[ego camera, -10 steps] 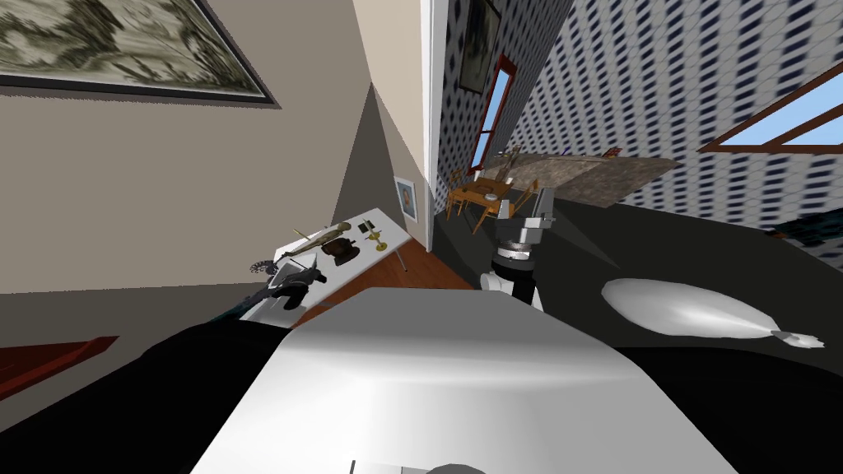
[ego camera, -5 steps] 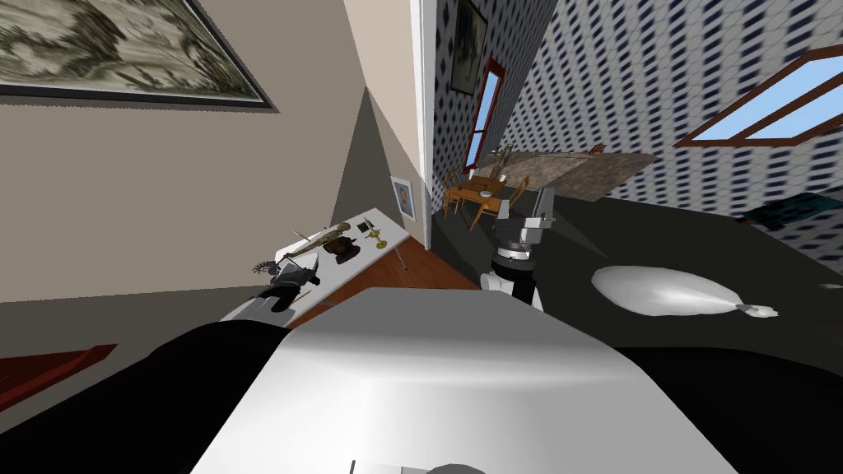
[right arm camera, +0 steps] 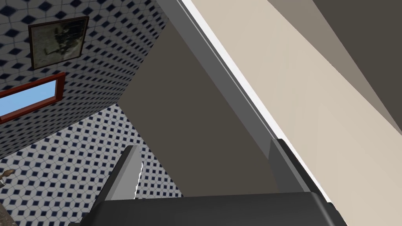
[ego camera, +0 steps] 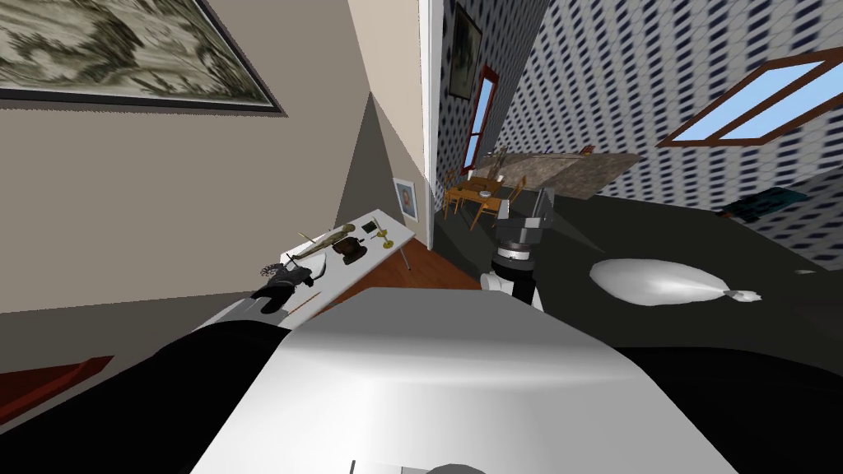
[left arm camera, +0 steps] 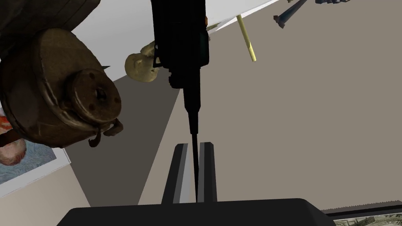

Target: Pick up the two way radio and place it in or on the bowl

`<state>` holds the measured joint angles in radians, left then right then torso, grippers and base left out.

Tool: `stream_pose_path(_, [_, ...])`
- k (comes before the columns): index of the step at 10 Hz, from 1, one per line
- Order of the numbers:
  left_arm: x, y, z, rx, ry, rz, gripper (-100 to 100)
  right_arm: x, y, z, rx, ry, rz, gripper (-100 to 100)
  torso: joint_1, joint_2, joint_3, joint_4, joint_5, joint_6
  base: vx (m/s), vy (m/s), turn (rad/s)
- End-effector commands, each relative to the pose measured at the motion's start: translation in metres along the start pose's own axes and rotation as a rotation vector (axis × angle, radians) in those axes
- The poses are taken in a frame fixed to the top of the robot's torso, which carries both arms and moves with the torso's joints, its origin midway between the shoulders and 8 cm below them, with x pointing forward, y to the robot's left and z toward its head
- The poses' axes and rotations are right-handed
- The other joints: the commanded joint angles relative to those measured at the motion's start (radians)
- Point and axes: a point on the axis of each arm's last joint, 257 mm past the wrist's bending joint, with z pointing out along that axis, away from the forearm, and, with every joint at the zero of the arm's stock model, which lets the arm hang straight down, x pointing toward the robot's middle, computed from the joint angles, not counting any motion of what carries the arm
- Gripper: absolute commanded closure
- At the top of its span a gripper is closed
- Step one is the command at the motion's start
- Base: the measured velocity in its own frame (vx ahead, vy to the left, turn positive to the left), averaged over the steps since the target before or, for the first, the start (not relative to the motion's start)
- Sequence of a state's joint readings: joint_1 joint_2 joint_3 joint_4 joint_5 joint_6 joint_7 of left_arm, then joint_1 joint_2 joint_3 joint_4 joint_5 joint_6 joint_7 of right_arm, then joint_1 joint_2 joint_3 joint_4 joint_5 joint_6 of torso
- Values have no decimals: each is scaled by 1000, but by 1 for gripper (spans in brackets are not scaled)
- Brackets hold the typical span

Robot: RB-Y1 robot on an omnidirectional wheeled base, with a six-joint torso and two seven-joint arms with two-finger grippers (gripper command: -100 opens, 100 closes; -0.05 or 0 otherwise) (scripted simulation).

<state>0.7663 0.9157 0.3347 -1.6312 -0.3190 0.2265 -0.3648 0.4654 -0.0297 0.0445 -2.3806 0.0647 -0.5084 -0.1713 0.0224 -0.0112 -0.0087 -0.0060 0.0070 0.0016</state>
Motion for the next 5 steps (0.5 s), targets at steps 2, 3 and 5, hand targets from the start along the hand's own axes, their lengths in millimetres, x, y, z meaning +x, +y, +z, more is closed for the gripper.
stream_pose_path(2, [-7,1,-4,8,-5,-73,100,0,0,0,0,0,0,0,0,0,0,0,0,0,-11,168,-57])
stream_pose_path(3, [-9,2,-5,12,-7,-101,100,0,0,0,0,0,0,0,1,0,0,0,0,0,-29,162,-57])
stream_pose_path(5, [-14,2,-7,18,-10,-155,100,0,0,0,0,0,0,0,1,0,1,1,0,-1,-12,146,-51])
